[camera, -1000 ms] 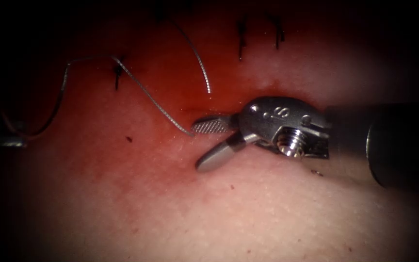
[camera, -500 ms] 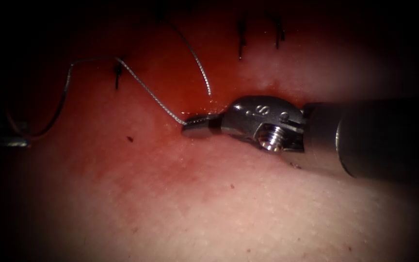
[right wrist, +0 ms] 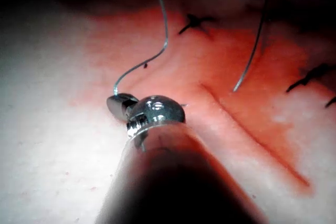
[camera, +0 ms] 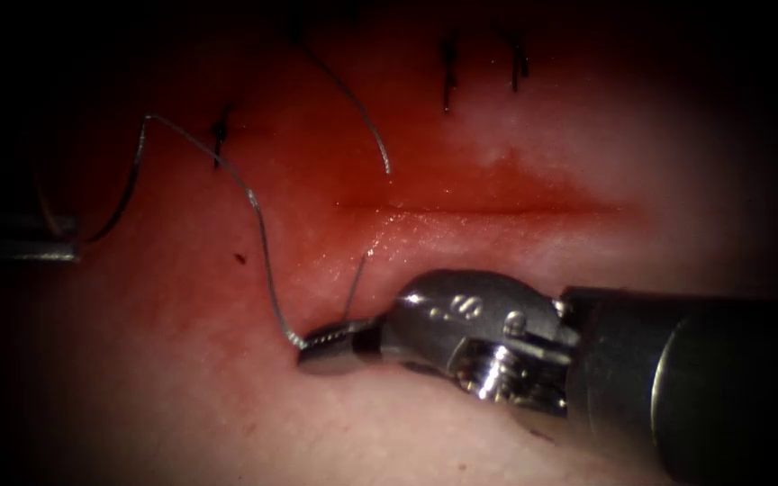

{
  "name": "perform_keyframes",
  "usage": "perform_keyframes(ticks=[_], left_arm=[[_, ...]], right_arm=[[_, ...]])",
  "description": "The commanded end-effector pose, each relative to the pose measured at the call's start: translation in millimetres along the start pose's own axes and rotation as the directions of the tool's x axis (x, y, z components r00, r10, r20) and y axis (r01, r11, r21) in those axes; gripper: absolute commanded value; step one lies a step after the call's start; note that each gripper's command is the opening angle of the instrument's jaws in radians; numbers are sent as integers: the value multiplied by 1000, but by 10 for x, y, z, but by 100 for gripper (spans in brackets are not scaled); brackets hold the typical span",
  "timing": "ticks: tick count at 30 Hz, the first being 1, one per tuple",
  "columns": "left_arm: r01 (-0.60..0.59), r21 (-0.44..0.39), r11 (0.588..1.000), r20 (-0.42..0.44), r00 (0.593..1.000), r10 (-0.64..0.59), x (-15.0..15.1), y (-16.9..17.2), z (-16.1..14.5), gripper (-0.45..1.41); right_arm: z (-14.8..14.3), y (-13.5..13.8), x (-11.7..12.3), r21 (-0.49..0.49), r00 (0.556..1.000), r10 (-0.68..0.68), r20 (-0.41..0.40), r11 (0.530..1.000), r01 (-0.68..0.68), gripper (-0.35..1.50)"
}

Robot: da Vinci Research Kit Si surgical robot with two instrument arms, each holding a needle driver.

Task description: Wound Closure

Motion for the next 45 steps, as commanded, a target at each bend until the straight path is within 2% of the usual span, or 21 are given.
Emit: perform_keyframes(ticks=[1, 3, 4, 5, 7, 9, 16, 18, 21, 24, 27, 30, 33, 39, 43, 45], left_arm=[[0, 1, 1000, 0, 1000, 0, 1, -3, 6, -45], [0, 0, 1000, 0, 1000, 0, 1, -3, 5, -45], [0, 3, 1000, 1, 1000, 0, 1, -3, 4, -45], [0, 5, 1000, 3, 1000, 0, 1, -3, 4, -45], [2, 30, 1000, 20, 1000, -3, 0, -5, 0, -45], [6, 54, 999, 36, 999, -8, -2, -8, -4, -45], [-5, 126, 992, 90, 996, -6, -8, -20, -15, -45], [-9, 150, 989, 106, 994, -7, -12, -25, -14, -45], [-9, 164, 986, 113, 994, -10, -15, -27, -11, -45], [-13, 168, 986, 115, 993, -6, -15, -25, -8, -45], [-16, 163, 987, 112, 994, -2, -13, -24, -6, -45], [-13, 156, 988, 108, 994, -4, -12, -22, -6, -45], [-11, 158, 987, 108, 994, -6, -12, -22, -5, -45], [-15, 156, 988, 106, 994, -1, -12, -20, -1, -45], [-14, 156, 988, 100, 995, -2, -12, -19, 3, -45], [-14, 150, 989, 103, 995, -1, -11, -10, 13, -45]], right_arm=[[11, -1, 12, -9, 1000, -5, -31, 1000, 5, -35], [10, 7, 16, -26, 995, -63, -73, 998, 61, -35], [9, 15, 19, -40, 991, -87, -103, 996, 83, 22], [7, 21, 20, -48, 988, -95, -123, 995, 89, 58], [0, 43, 21, -93, 979, -135, -155, 988, 121, 113], [-7, 56, 21, -108, 973, -151, -173, 985, 134, 120], [-26, 90, 15, -168, 965, -181, -189, 974, 149, 115], [-27, 97, 12, -216, 965, -195, -175, 964, 156, 100], [-19, 101, 7, -234, 967, -194, -164, 960, 153, 76], [-5, 108, 0, -241, 970, -201, -133, 956, 165, 68], [6, 116, -7, -247, 973, -208, -102, 953, 177, 51], [10, 124, -12, -255, 975, -209, -75, 949, 184, -33], [11, 130, -16, -259, 976, -215, -43, 946, 197, -35], [7, 126, -22, -256, 995, -95, -28, 963, 84, -35], [-17, 94, -22, -212, 999, -44, -24, 977, 38, -35], [-37, 60, -15, -185, 999, -34, -32, 982, 27, -35]])
